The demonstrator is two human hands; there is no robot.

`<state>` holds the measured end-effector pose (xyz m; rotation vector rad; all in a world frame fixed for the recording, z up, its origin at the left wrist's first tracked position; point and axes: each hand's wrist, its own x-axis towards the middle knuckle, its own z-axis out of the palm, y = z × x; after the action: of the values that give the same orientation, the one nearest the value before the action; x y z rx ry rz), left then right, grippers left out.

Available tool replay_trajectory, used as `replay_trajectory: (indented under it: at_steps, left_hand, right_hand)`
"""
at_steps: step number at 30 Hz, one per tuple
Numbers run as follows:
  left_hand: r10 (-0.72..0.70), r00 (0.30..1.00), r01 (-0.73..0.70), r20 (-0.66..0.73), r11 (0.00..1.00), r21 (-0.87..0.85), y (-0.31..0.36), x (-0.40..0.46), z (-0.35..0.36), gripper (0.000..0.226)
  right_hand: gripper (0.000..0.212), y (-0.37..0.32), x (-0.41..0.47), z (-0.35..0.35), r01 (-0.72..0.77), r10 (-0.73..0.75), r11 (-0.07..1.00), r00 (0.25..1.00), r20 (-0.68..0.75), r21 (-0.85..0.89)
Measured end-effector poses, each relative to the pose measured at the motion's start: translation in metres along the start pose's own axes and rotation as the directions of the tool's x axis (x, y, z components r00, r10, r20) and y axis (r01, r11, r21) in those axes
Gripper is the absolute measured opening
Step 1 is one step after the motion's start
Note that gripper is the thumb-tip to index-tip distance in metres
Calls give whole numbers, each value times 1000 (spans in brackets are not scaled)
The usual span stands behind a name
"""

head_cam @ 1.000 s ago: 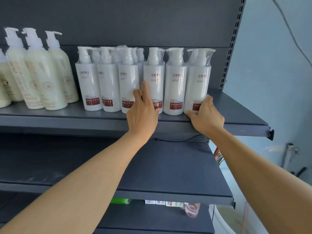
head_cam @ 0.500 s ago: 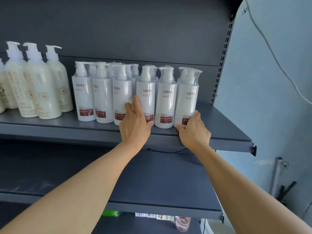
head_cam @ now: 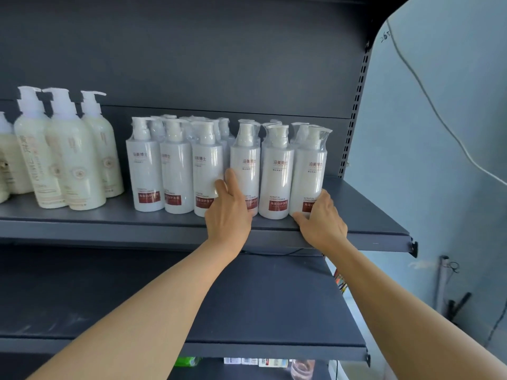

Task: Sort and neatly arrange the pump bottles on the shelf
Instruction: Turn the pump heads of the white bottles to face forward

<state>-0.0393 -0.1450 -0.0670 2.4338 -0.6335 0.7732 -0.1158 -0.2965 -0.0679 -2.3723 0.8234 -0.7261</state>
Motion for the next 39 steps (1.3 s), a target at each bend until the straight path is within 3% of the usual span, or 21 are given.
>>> replay_trajectory:
  at_steps: [3, 6, 10, 12, 16, 27, 39]
  left_hand:
    - [59, 998, -60, -16, 998, -21, -13, -5, -11, 75]
    - [105, 992, -107, -68, 994, -13, -34, -7, -21, 72]
    - [49, 992, -53, -118, 998, -38, -64, 0, -28, 78]
    - [-14, 998, 10, -63, 998, -60, -72, 3, -31, 76]
    - [22, 999, -23, -29, 998, -57, -78, 6, -27, 68]
    - [17, 1000, -16, 18, 996, -89, -83, 18, -21, 65]
    - [0, 1000, 0, -6, 999, -46, -78, 19, -20, 62]
  right_hand:
    - [71, -11, -13, -1, -24, 33, 998, 988, -150, 57]
    - [63, -25, -30, 4, 121, -120, 992, 922, -368, -22]
    - [54, -53, -44, 20, 240, -228, 971, 938, -260, 14]
    - [55, -67, -49, 28, 240, -227, 969, 958, -177, 56]
    - [50, -86, -50, 41, 170, -169, 985, 981, -92, -2]
    - [44, -109, -43, 58, -43, 39, 999, 987, -154, -27]
    - [47, -113, -41, 65, -37, 17, 995, 981, -196, -96]
